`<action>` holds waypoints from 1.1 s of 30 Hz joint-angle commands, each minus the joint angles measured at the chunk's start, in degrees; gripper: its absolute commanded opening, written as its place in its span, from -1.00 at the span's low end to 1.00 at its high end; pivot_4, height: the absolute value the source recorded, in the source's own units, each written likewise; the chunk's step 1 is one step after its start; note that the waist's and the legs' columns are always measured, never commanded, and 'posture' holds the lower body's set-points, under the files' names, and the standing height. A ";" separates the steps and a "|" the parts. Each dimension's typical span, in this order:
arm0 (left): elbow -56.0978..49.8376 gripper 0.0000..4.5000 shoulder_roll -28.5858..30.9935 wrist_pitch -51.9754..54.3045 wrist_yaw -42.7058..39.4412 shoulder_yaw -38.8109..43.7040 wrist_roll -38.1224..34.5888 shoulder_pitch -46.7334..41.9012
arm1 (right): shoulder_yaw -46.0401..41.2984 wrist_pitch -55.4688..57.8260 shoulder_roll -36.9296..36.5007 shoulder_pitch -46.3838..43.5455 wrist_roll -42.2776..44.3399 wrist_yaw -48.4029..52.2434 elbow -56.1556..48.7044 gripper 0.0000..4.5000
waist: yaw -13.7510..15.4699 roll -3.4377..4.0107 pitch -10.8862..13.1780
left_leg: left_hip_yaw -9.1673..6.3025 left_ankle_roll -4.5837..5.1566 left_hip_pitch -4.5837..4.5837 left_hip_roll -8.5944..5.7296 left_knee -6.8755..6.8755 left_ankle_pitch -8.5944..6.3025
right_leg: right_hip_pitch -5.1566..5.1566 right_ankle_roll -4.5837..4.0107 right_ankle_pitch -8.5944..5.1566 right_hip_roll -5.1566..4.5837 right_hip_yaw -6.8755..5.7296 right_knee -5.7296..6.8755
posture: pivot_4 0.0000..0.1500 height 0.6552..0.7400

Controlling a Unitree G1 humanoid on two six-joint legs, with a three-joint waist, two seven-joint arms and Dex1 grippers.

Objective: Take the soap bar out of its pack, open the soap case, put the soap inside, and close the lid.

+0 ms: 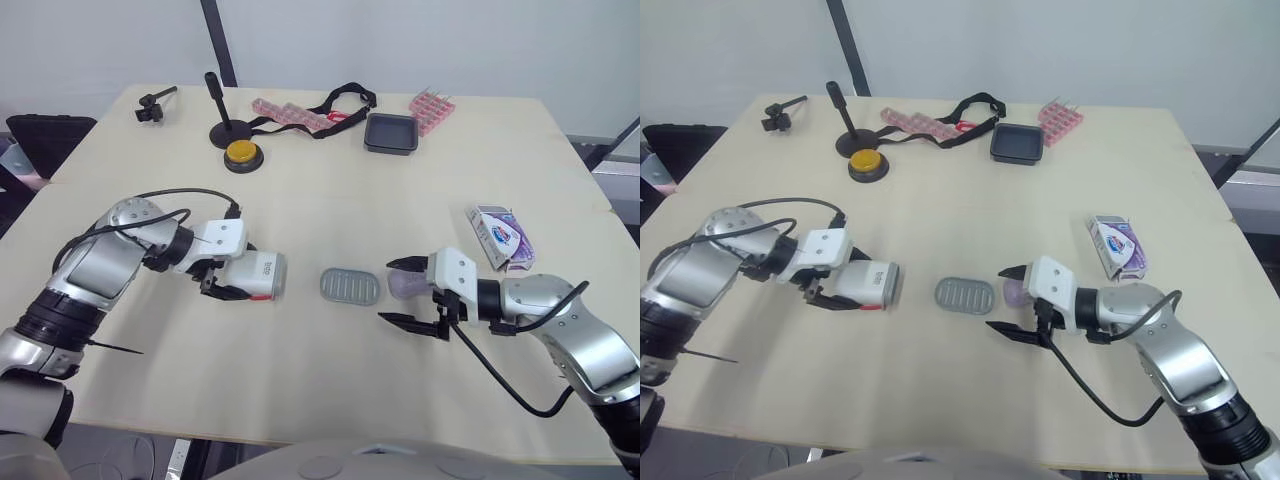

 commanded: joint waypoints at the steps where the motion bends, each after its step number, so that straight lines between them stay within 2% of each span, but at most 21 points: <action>1: 0.78 0.55 0.20 -1.72 -0.42 3.16 -2.38 1.02 | -2.52 -1.26 -1.14 0.20 0.76 0.84 -0.25 0.98 | 0.01 0.00 0.00 | 0.00 0.00 0.01 0.02 0.00 0.00 | -0.01 0.00 0.00 0.01 -0.01 0.00 | 1.00 0.99; 11: 2.98 0.55 -2.40 -4.25 1.16 4.36 -3.84 1.91 | -3.56 -1.51 -1.81 0.31 0.89 1.22 0.17 0.98 | 0.08 -0.01 0.00 | 0.00 0.01 0.00 0.00 0.03 0.01 | 0.00 0.00 0.00 0.00 -0.01 0.01 | 1.00 0.99; 14: 2.84 0.55 -4.62 -1.98 2.03 4.71 -5.78 2.37 | -3.19 -1.33 -1.63 0.15 0.72 0.99 -0.05 0.98 | 0.14 -0.01 0.00 | 0.00 0.01 0.01 0.00 0.03 0.01 | 0.00 0.00 0.00 0.00 0.00 0.03 | 1.00 0.99; 19: 3.72 0.55 -6.45 -3.67 2.68 3.16 -4.00 3.13 | -2.96 -1.17 -1.55 -0.01 0.72 0.94 -0.25 0.98 | 0.12 -0.01 -0.01 | 0.00 0.03 -0.01 0.01 0.04 0.01 | 0.00 0.00 0.00 0.00 0.00 0.04 | 1.00 0.99; 21: 4.07 1.00 -6.84 -3.89 2.71 2.81 -3.61 2.98 | -2.89 -1.16 -1.56 -0.01 0.66 0.92 -0.28 1.00 | 0.12 -0.01 -0.01 | 0.00 0.03 0.00 0.00 0.04 0.01 | 0.00 0.00 0.00 0.00 0.01 0.05 | 1.00 0.99; 33: 4.83 1.00 -5.59 -4.12 0.23 2.93 -3.42 1.67 | -1.97 -0.94 -0.65 -0.47 0.20 -0.10 -0.52 1.00 | 0.12 -0.01 -0.01 | 0.00 0.04 0.02 0.01 0.05 0.02 | 0.00 0.00 0.00 0.00 0.01 0.05 | 1.00 0.99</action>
